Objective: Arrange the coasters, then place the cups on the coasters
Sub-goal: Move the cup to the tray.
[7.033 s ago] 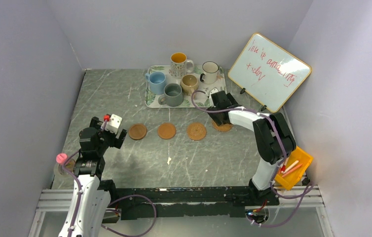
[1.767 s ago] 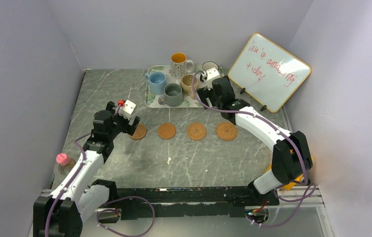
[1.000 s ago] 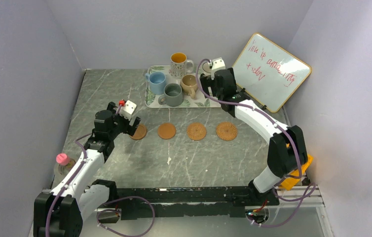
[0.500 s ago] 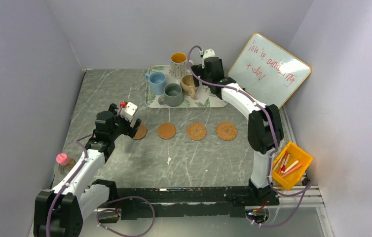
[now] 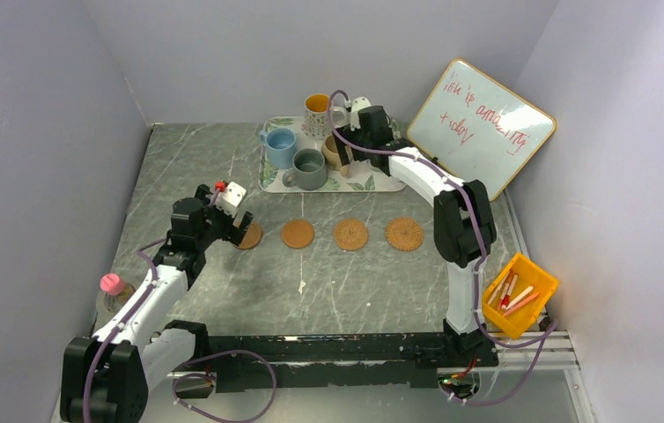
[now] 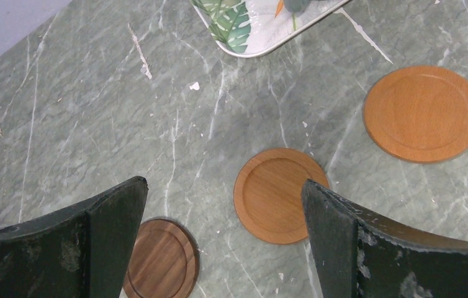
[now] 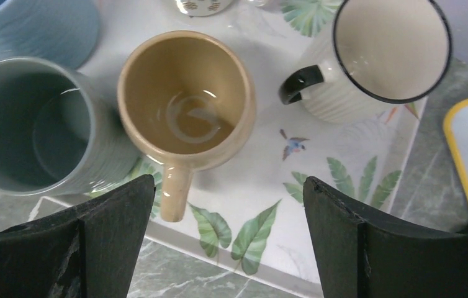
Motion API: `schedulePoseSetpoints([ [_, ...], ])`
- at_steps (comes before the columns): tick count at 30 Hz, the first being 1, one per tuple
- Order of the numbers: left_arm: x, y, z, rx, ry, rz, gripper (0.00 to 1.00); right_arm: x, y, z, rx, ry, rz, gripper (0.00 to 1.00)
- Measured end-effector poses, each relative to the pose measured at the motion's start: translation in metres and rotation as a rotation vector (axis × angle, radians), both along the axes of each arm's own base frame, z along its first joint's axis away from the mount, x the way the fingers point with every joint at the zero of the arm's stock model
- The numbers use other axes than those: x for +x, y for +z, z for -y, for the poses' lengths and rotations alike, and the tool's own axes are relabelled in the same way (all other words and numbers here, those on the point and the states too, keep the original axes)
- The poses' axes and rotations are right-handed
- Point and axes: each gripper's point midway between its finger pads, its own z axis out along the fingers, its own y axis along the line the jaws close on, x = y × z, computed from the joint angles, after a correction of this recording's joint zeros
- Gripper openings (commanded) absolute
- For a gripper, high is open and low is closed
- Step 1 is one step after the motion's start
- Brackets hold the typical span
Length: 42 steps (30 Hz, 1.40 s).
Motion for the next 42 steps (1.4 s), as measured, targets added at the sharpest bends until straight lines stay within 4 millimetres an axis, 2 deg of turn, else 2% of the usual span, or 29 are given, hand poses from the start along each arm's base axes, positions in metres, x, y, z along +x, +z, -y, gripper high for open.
schedulePoseSetpoints([
  [9,0.0,-0.001,0.0,0.001,0.0,-0.005,1.0,-0.01,-0.009,-0.022,0.032,0.098,-0.037,0.84],
  [18,0.0,-0.002,0.001,-0.001,-0.006,-0.005,1.0,-0.017,-0.053,-0.022,-0.008,0.101,-0.133,0.73],
  [22,0.0,-0.001,0.001,-0.001,-0.006,-0.005,1.0,-0.018,-0.061,-0.022,-0.014,0.101,-0.149,0.64],
  [30,0.0,-0.004,0.001,0.002,-0.008,-0.011,1.0,-0.019,-0.062,-0.023,-0.019,0.109,-0.147,0.42],
  [31,0.0,-0.004,0.001,0.002,-0.008,-0.011,1.0,-0.019,-0.062,-0.024,-0.021,0.112,-0.145,0.37],
  [34,0.0,-0.004,0.001,0.002,-0.008,-0.011,1.0,-0.019,-0.061,-0.027,-0.024,0.122,-0.138,0.15],
  [37,0.0,-0.004,0.001,0.003,-0.008,-0.013,1.0,-0.017,-0.06,-0.025,-0.033,0.101,-0.128,0.0],
  [42,0.0,-0.006,0.001,0.003,-0.008,-0.018,1.0,-0.018,-0.062,-0.023,-0.042,0.081,-0.119,0.0],
])
